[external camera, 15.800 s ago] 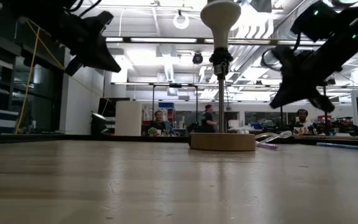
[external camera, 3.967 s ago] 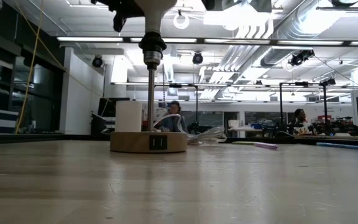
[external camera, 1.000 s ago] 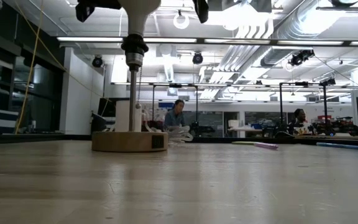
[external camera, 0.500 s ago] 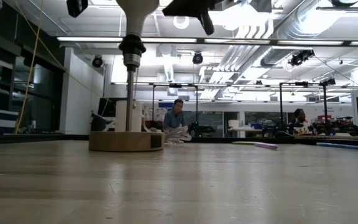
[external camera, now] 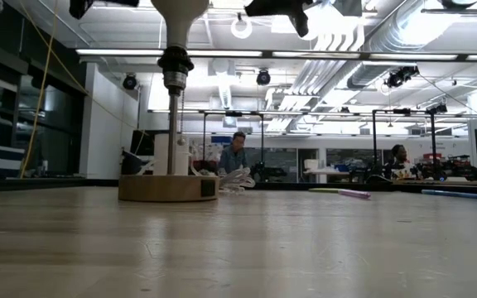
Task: Screw lightbulb
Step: Remove the lightbulb from the lamp
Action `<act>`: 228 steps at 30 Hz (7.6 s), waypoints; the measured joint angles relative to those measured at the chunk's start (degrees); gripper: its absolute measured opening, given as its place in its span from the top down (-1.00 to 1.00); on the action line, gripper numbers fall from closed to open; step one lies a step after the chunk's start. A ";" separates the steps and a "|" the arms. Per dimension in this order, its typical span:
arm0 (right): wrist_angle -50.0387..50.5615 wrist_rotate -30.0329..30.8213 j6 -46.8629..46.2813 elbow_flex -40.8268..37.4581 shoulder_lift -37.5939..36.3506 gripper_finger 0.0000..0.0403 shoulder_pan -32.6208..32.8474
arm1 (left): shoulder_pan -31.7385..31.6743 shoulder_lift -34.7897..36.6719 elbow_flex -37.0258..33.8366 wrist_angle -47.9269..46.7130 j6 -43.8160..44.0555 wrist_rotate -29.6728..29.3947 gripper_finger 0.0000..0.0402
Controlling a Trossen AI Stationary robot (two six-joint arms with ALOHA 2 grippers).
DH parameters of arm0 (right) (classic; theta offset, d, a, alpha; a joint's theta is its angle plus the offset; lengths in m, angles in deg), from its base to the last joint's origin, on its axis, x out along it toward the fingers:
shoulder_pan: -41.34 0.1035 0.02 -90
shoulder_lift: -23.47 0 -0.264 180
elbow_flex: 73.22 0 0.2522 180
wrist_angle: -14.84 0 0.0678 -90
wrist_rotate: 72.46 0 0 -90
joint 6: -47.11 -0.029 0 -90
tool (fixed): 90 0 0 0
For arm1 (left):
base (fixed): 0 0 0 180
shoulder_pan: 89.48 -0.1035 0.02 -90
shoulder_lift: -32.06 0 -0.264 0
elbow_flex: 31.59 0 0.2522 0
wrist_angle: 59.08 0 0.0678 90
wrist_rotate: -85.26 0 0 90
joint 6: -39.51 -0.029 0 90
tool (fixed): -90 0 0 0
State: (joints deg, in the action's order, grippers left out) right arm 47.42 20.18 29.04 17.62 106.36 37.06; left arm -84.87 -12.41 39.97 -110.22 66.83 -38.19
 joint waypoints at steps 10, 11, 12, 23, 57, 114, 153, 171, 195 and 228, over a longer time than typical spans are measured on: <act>-14.64 -5.71 -2.56 0.00 5.15 1.00 5.47 | -8.99 -5.62 0.00 7.78 -7.16 6.76 1.00; -16.77 -6.08 -2.87 0.02 5.79 1.00 5.77 | -9.69 -6.24 0.00 9.72 -8.78 8.87 1.00; -18.18 -6.29 -3.25 0.02 6.52 1.00 6.09 | -10.29 -6.75 0.00 11.68 -9.98 10.73 1.00; -28.73 -4.71 -5.34 0.00 12.09 1.00 7.81 | -12.51 -10.14 0.00 14.57 -14.34 20.42 1.00; -27.95 0.15 -4.36 0.04 12.93 1.00 4.41 | -10.19 -5.25 -0.07 5.58 -4.85 20.82 1.00; -19.86 0.07 0.60 0.00 9.23 1.00 -5.44 | 4.07 -4.33 -0.02 -2.88 6.97 21.29 1.00; -4.45 5.76 5.09 0.00 -8.38 0.68 -5.46 | 5.06 -3.76 -13.25 13.24 2.25 0.80 -0.44; -4.61 7.20 6.57 0.00 -8.32 0.45 -5.46 | 3.98 -12.54 -13.94 27.11 -8.88 -0.77 -0.47; -4.36 7.17 6.47 0.00 -8.30 0.45 -5.46 | 2.86 -12.76 -13.99 38.20 -14.99 -4.33 0.08; -3.20 6.98 8.01 0.00 -8.30 0.45 -5.46 | 3.05 -15.32 -13.44 34.45 -11.29 9.44 -0.48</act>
State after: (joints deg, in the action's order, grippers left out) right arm 44.23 27.16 37.04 17.62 98.06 31.60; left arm -81.82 -27.73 26.53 -75.77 55.54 -28.75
